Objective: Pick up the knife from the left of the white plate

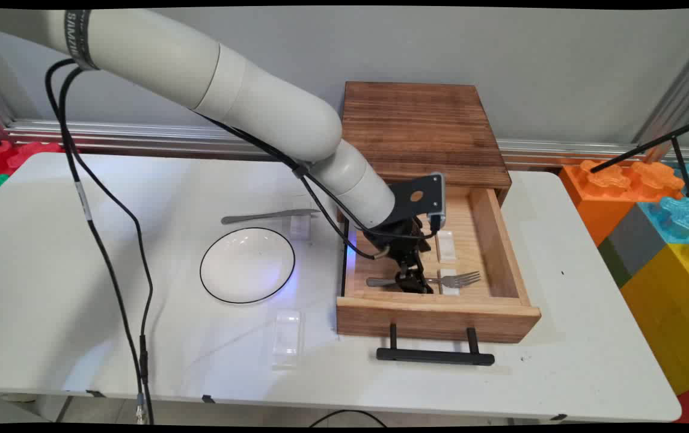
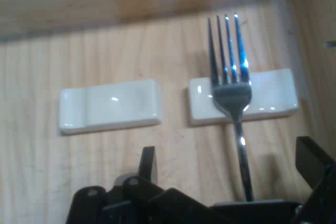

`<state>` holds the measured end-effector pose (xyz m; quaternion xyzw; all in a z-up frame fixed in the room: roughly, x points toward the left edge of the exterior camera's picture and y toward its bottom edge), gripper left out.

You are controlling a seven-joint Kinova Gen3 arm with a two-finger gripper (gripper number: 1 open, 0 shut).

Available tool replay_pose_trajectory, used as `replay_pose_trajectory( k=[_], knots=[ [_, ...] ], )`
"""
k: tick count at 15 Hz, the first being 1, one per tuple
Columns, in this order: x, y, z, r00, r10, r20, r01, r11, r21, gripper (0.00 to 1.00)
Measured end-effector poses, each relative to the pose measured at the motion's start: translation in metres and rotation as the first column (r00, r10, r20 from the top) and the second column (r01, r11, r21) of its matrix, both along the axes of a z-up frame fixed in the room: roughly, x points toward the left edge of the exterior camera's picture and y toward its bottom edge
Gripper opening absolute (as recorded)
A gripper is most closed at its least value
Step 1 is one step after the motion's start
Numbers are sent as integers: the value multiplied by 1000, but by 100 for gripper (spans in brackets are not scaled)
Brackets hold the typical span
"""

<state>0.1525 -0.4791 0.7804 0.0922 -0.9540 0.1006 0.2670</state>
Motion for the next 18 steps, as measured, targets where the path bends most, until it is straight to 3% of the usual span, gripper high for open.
replay_pose_trajectory(
  k=[8,18],
  knots=[
    [1,-2,32,1000,6,-30,-6,1000,-1,100],
    [21,-3,103,997,37,-63,-38,999,-9,100]
  ],
)
